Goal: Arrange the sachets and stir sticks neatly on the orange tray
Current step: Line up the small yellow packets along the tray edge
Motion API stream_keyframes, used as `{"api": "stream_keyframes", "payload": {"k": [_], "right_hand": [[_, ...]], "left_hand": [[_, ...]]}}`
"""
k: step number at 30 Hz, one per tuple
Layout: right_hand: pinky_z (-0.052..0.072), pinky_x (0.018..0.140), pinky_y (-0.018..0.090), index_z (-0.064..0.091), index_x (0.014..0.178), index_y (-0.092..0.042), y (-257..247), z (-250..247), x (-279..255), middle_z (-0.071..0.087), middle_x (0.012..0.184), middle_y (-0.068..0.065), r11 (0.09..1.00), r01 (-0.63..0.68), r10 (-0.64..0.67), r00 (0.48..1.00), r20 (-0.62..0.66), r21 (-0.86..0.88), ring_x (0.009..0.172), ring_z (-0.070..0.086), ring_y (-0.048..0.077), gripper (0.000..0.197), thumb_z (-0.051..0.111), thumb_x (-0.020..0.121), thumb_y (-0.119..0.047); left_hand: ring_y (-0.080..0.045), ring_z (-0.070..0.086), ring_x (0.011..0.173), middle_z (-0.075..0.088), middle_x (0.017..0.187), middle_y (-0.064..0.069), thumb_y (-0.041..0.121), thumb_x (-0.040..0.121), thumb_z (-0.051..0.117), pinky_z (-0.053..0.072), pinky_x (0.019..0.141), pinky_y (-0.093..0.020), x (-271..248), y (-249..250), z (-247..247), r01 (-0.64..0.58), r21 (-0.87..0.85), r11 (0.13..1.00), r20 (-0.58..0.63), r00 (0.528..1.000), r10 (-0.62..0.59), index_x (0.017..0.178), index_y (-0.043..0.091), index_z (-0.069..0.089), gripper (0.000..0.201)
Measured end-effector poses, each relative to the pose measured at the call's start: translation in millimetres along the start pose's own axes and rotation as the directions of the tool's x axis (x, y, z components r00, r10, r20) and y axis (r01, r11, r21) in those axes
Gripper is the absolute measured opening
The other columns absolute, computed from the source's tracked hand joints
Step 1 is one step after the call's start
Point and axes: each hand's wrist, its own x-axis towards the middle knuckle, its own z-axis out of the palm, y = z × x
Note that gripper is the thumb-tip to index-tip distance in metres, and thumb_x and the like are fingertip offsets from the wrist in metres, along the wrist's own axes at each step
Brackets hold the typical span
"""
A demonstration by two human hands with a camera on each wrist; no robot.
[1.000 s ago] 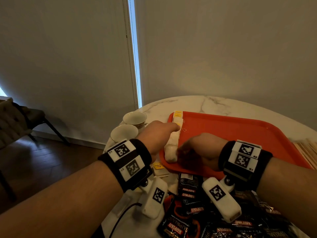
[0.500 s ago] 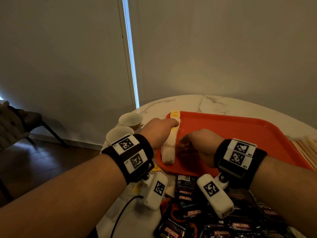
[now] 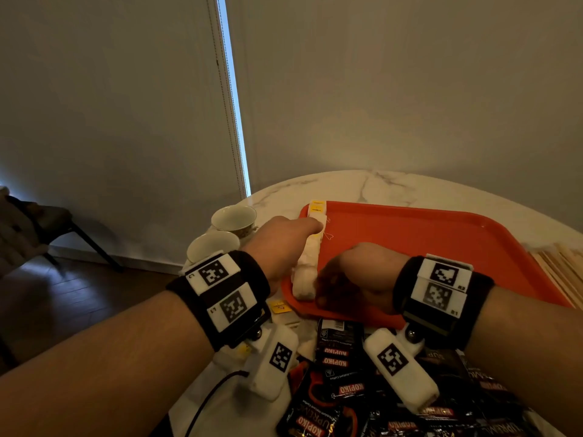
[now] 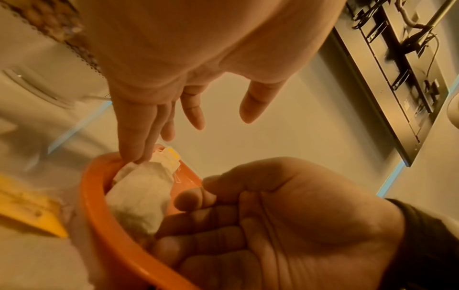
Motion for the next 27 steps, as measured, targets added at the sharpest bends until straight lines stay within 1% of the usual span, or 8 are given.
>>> {"api": "stream_keyframes", "payload": {"k": [4,8,11,14,17,19,23,27], "right_hand": [[0.057,0.097,0.049,0.073,0.106,0.006,1.5,3.7,0.9,0.076,0.100,0.023,0.998,0.035,-0.036,0.999,-0.007,-0.053,0.101,0.074,0.037,0.019,0.062,0.095,-0.006],[0.061,0.090,0.043,0.077,0.101,-0.003,-2.8,-9.2,-9.9,0.079,0.093,0.013,0.975,0.100,-0.106,0.994,-0.020,-0.199,0.091,0.076,0.028,0.017,0.064,0.098,-0.014],[0.061,0.073,0.032,0.077,0.100,-0.017,-10.3,-4.8,-22.7,0.078,0.097,0.005,0.885,0.269,-0.273,0.961,0.045,-0.380,0.089,0.075,0.020,0.010,0.070,0.094,-0.020],[0.062,0.078,0.030,0.071,0.114,-0.029,-19.8,10.4,-38.4,0.074,0.108,-0.006,0.673,0.399,-0.314,0.916,0.248,-0.622,0.095,0.071,0.013,0.024,0.075,0.090,-0.028],[0.057,0.093,0.033,0.058,0.134,-0.036,-22.5,35.9,-51.4,0.063,0.126,-0.012,0.302,0.488,-0.316,0.862,0.397,-0.819,0.108,0.062,0.010,0.052,0.077,0.086,-0.042],[0.055,0.094,0.034,0.048,0.144,-0.038,-20.0,52.0,-55.3,0.056,0.136,-0.010,0.128,0.497,-0.295,0.845,0.446,-0.858,0.114,0.057,0.014,0.069,0.078,0.083,-0.047],[0.054,0.097,0.038,0.035,0.152,-0.043,-16.3,76.5,-49.9,0.046,0.144,-0.002,-0.047,0.498,-0.250,0.833,0.493,-0.866,0.123,0.052,0.021,0.091,0.081,0.076,-0.057],[0.052,0.083,0.031,0.033,0.154,-0.042,-16.1,96.2,-46.0,0.046,0.143,-0.001,-0.164,0.476,-0.223,0.835,0.503,-0.864,0.120,0.054,0.022,0.093,0.083,0.076,-0.050]], "left_hand": [[-0.021,0.066,0.100,0.067,0.107,0.002,0.042,0.095,0.067,0.055,0.100,-0.047,-6.0,-1.0,1.7,-0.022,-0.001,1.000,0.001,1.000,0.022,0.128,0.015,0.061,0.042],[-0.021,0.069,0.109,0.074,0.117,0.002,0.053,0.073,0.071,0.054,0.102,-0.049,-15.5,-4.6,-12.9,-0.044,0.025,0.999,0.053,0.998,0.043,0.123,0.019,0.070,0.060],[-0.020,0.072,0.109,0.076,0.113,-0.002,0.036,0.092,0.069,0.056,0.101,-0.043,-35.8,-12.8,-30.3,-0.097,0.091,0.991,0.082,0.993,0.090,0.116,0.012,0.072,0.035],[-0.016,0.074,0.102,0.077,0.102,-0.002,0.019,0.096,0.068,0.059,0.095,-0.039,-63.3,-26.5,-49.5,-0.182,0.204,0.962,0.069,0.983,0.171,0.102,0.012,0.075,0.012],[-0.009,0.072,0.091,0.077,0.093,0.005,0.017,0.092,0.072,0.060,0.088,-0.034,-85.6,-43.4,-70.0,-0.238,0.398,0.886,0.036,0.969,0.244,0.092,0.023,0.077,0.008],[-0.004,0.071,0.083,0.076,0.091,0.008,0.014,0.090,0.074,0.060,0.081,-0.028,-96.7,-54.6,-84.4,-0.225,0.496,0.839,0.055,0.972,0.229,0.090,0.027,0.076,0.013],[-0.001,0.069,0.078,0.073,0.089,0.011,0.019,0.082,0.081,0.056,0.071,-0.020,-110.9,-72.6,-112.1,-0.151,0.667,0.730,0.060,0.987,0.149,0.089,0.031,0.073,0.017],[-0.009,0.066,0.089,0.069,0.101,0.008,0.038,0.072,0.091,0.060,0.081,-0.029,-109.2,-89.2,-125.5,-0.036,0.769,0.638,0.043,0.999,0.005,0.100,0.032,0.067,0.037]]}}
